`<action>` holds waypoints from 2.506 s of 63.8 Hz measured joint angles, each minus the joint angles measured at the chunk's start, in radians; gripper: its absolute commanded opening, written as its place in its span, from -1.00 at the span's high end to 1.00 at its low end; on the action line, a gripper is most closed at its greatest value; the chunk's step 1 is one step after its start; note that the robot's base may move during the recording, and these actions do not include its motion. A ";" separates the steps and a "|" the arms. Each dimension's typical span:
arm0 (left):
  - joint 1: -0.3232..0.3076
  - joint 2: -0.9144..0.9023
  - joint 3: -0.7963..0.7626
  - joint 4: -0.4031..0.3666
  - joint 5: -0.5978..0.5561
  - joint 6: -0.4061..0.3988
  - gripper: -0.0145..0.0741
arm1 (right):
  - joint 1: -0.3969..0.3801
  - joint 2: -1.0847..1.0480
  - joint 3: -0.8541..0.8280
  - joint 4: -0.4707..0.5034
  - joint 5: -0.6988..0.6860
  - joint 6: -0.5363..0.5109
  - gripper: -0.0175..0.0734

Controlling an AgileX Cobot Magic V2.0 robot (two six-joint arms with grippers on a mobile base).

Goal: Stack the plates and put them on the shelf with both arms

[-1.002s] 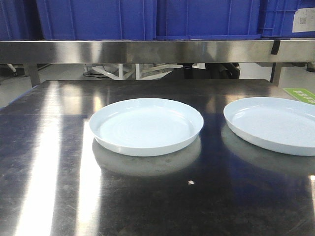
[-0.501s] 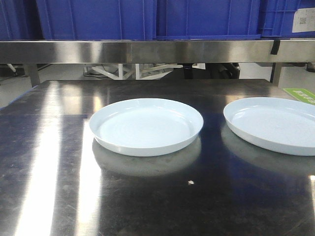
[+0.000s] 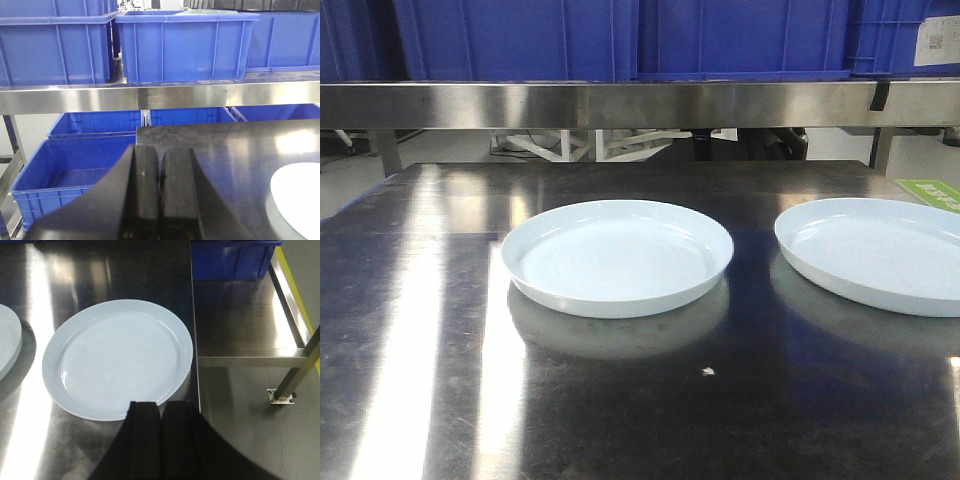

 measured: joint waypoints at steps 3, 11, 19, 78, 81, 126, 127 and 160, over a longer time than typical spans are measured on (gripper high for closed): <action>0.000 0.000 0.000 0.000 0.000 0.000 0.49 | 0.000 0.002 -0.009 0.000 0.011 0.000 0.51; 0.000 0.000 0.000 0.000 0.000 0.000 0.49 | 0.000 0.036 -0.044 0.000 0.102 0.000 0.51; 0.000 0.000 0.000 0.000 0.000 0.000 0.49 | 0.000 0.102 -0.115 0.000 0.213 0.000 0.51; 0.000 0.000 0.000 0.000 0.000 0.000 0.49 | -0.132 0.850 -0.666 0.053 0.499 -0.118 0.01; 0.000 0.000 0.000 0.000 0.000 0.000 0.49 | -0.132 0.889 -0.699 0.056 0.506 -0.120 0.01; 0.000 0.000 0.000 0.000 0.000 0.000 0.49 | -0.135 1.199 -0.881 0.088 0.560 -0.149 -0.18; 0.000 0.000 0.000 0.000 0.000 0.000 0.49 | -0.135 1.202 -0.881 0.089 0.560 -0.152 -0.18; 0.000 0.000 0.000 0.000 0.000 0.000 0.49 | -0.159 1.251 -0.882 0.125 0.537 -0.158 -0.18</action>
